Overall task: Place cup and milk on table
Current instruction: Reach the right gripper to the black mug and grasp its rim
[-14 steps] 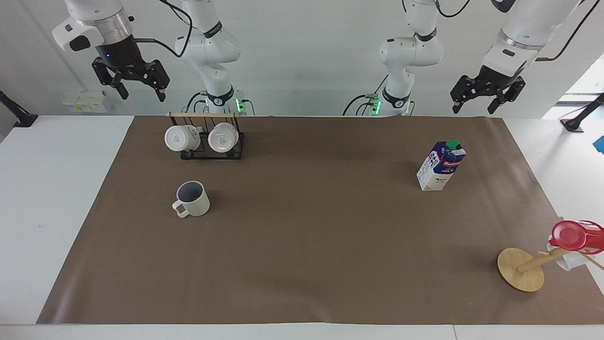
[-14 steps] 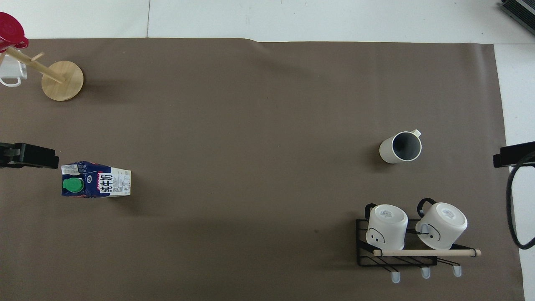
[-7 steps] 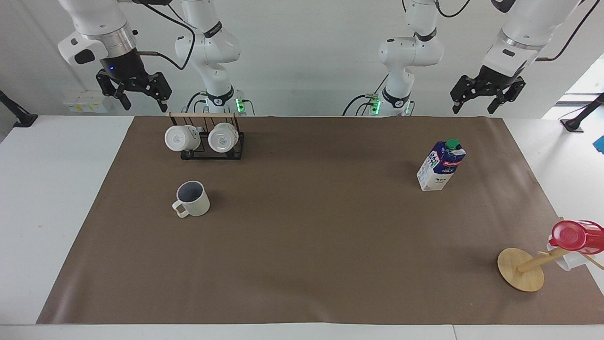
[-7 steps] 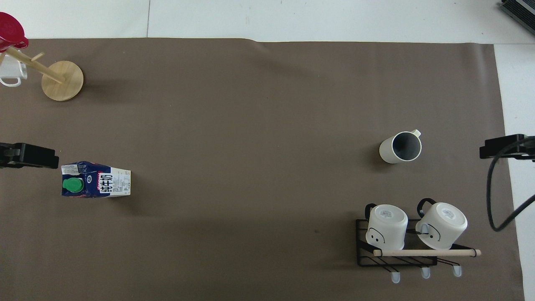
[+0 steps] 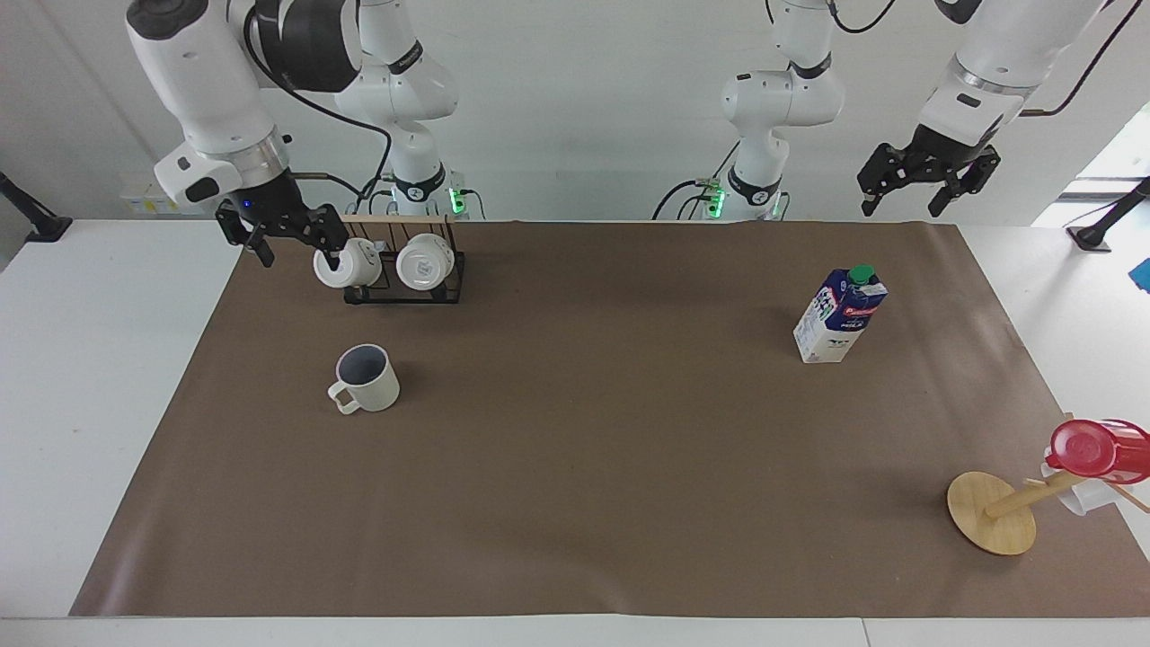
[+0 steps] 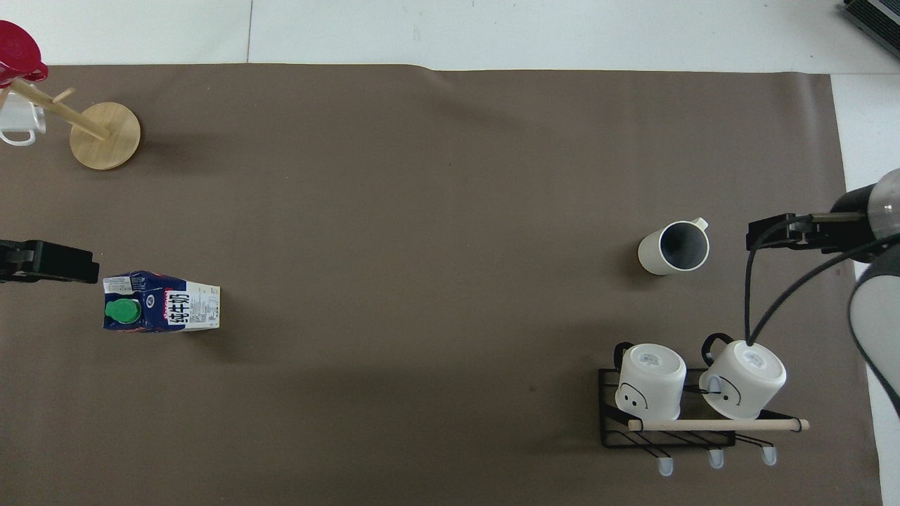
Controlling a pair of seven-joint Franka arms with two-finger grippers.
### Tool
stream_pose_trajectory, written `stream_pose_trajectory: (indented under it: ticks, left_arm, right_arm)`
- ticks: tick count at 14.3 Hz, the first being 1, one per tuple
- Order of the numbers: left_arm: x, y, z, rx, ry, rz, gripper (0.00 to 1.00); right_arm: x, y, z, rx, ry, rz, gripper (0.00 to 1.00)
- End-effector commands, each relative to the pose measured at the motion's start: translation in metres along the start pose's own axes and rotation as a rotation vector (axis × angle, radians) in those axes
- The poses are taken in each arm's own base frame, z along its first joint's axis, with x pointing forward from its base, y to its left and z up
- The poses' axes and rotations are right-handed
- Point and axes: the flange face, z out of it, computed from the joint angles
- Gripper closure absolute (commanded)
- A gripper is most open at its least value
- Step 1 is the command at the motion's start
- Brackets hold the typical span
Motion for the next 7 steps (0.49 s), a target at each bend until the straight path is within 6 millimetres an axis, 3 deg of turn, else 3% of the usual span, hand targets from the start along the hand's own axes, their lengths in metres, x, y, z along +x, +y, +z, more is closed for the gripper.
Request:
stream_pose_trajectory:
  ticks: [1,4,7]
  left_arm:
    - [-0.004,-0.002,-0.003,0.008,-0.007,0.001,0.0]
    - [-0.004,-0.002,-0.003,0.008,-0.007,-0.001,0.0]
    - [-0.004,-0.001,-0.003,0.007,-0.007,0.001,0.0]
  right_arm:
    - [0.021,-0.019,0.039,-0.014,-0.01,0.029,0.0]
    - [0.039,-0.041,0.082,-0.019,-0.015,0.064,0.0]
    - [0.042,-0.06,0.122,-0.024,-0.03,0.084,0.0]
